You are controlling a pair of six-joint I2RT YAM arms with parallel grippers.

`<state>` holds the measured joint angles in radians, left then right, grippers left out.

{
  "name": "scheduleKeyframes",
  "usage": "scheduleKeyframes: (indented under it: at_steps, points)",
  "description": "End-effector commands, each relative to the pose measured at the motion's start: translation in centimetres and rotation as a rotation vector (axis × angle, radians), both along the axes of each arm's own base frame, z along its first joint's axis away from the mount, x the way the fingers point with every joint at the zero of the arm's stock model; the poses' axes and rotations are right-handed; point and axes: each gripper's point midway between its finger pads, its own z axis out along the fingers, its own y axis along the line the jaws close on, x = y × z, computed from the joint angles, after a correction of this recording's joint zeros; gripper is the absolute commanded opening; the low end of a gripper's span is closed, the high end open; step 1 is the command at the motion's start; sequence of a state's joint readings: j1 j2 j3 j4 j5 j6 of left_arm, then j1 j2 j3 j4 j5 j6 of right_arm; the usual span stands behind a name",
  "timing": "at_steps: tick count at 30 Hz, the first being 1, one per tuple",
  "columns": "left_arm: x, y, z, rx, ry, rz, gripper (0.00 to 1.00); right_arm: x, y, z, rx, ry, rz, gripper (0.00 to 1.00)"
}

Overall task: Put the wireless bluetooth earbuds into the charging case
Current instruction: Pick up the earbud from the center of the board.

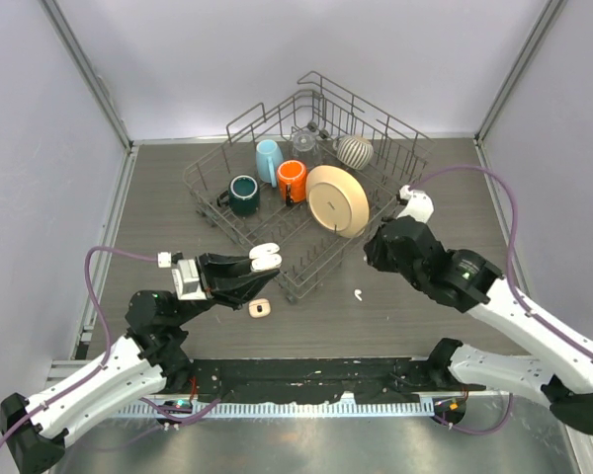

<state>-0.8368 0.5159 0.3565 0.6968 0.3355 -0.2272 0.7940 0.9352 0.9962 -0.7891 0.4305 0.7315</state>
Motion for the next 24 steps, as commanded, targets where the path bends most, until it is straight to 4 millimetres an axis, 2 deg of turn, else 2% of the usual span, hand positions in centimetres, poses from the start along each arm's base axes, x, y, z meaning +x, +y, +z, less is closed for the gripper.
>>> scheduleKeyframes:
  at_steps: [1, 2, 3, 4, 5, 6, 7, 8, 10, 11, 15, 19, 24]
  points:
    - [0.2, 0.2, 0.6, -0.017, -0.019, 0.017, 0.0, -0.2, 1.6, 9.6, -0.016, -0.258, 0.016, 0.01]
    - [0.2, 0.2, 0.6, -0.016, -0.021, 0.018, 0.0, -0.5, 3.0, 10.2, -0.038, -0.277, 0.053, 0.01]
    - [0.3, 0.1, 0.4, -0.01, -0.016, 0.018, 0.0, -0.4, 3.1, 11.5, -0.086, -0.335, 0.036, 0.01]
    - [0.3, 0.0, 0.3, -0.006, -0.017, 0.016, 0.0, -0.8, 3.9, 13.7, -0.073, -0.381, 0.041, 0.01]
    - [0.3, 0.0, 0.1, -0.003, -0.014, 0.016, 0.0, -2.4, 6.7, 13.9, -0.103, -0.406, 0.122, 0.01]
    - [0.4, -0.1, 0.0, 0.0, -0.013, 0.017, 0.0, -2.5, 6.7, 15.2, -0.134, -0.461, 0.085, 0.01]
    - [0.4, -0.1, -0.1, 0.005, -0.013, 0.017, 0.0, -3.2, 7.8, 17.0, -0.127, -0.504, 0.112, 0.01]
    - [0.4, -0.2, -0.2, 0.008, -0.01, 0.017, 0.0, -4.5, 9.2, 17.6, -0.128, -0.531, 0.153, 0.01]
    - [0.5, -0.2, -0.4, 0.014, -0.009, 0.019, 0.0, -5.3, 10.8, 19.0, -0.145, -0.589, 0.163, 0.01]
    - [0.6, -0.2, -0.4, 0.017, -0.009, 0.022, 0.0, -6.1, 11.7, 19.4, -0.144, -0.607, 0.196, 0.01]
    - [0.7, -0.4, -0.5, 0.026, -0.008, 0.023, 0.0, -7.6, 13.2, 20.8, -0.113, -0.665, 0.23, 0.01]
    - [0.8, -0.6, -0.6, 0.033, -0.004, 0.02, 0.0, -8.2, 14.0, 21.7, -0.078, -0.696, 0.235, 0.01]
    - [0.8, -0.7, -0.6, 0.034, -0.005, 0.014, 0.0, -8.8, 15.3, 21.8, -0.06, -0.706, 0.288, 0.01]
